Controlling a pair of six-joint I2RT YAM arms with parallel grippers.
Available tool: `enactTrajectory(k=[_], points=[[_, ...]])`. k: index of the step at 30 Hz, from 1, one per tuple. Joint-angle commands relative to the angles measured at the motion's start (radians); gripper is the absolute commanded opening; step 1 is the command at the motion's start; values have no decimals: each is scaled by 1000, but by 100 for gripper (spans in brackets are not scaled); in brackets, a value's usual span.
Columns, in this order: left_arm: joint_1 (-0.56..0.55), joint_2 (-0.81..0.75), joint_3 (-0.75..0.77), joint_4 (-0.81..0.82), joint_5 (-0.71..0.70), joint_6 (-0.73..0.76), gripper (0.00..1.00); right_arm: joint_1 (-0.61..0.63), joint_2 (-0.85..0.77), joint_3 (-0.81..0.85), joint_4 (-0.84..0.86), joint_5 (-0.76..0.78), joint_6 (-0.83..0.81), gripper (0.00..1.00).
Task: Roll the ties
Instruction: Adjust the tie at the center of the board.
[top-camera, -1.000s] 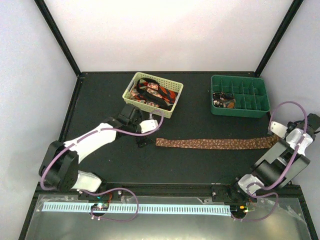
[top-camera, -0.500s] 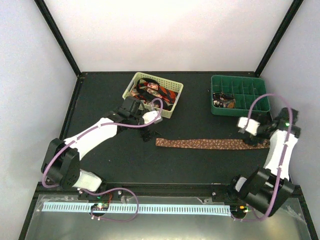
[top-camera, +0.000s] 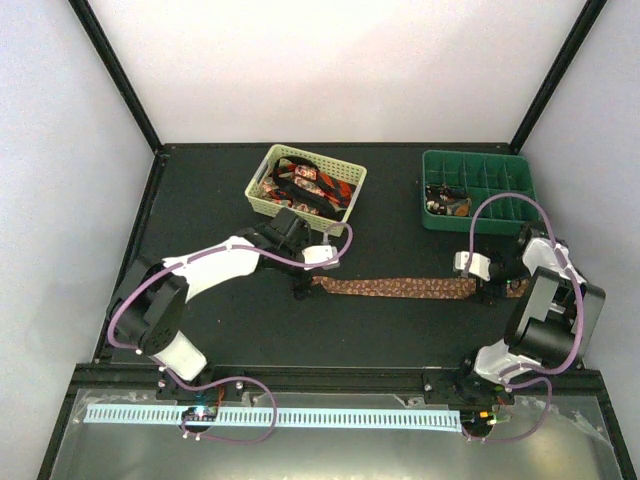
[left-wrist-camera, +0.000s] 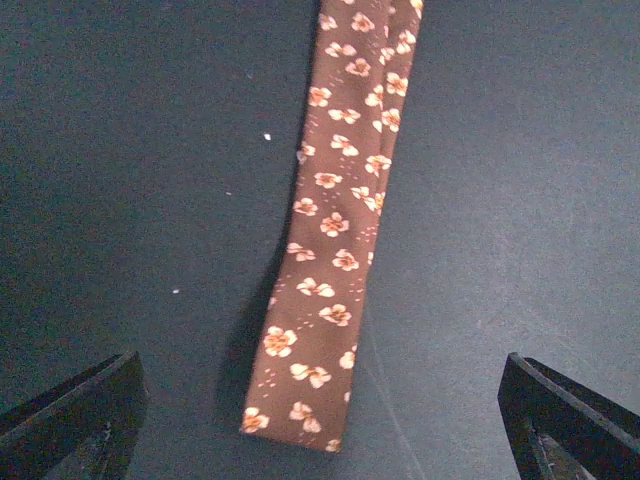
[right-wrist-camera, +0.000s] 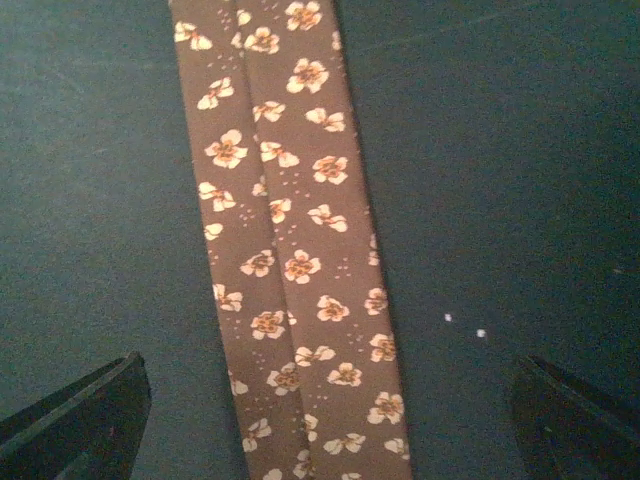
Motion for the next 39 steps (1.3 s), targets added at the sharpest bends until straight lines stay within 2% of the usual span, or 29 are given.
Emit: enactTrajectory(k=[1, 6, 12, 14, 20, 27, 33, 35, 38, 39], points=[[-27, 41, 38, -11, -27, 23, 99, 22, 31, 4, -1, 46, -57, 100], [-32, 75, 60, -10, -32, 17, 99, 47, 61, -27, 42, 94, -54, 99], [-33, 84, 72, -19, -33, 15, 99, 54, 123, -6, 41, 138, -27, 92], [-34, 85, 72, -18, -36, 11, 99, 55, 134, -15, 53, 151, -23, 86], [-34, 93, 76, -24, -43, 10, 99, 56, 118, -46, 86, 162, -21, 56], [-35, 88, 69, -17, -54, 7, 98, 55, -1, -156, 191, 147, -43, 44], [-43, 80, 57, -2, -81, 8, 96, 57, -97, -246, 348, 134, -3, 43], [-54, 80, 52, -1, -99, 19, 93, 57, -99, -237, 352, 142, 22, 43], [-76, 83, 41, -1, -129, 46, 90, 55, -106, -227, 337, 145, 42, 52], [-84, 83, 35, 4, -138, 56, 90, 56, -113, -229, 332, 141, 37, 48]])
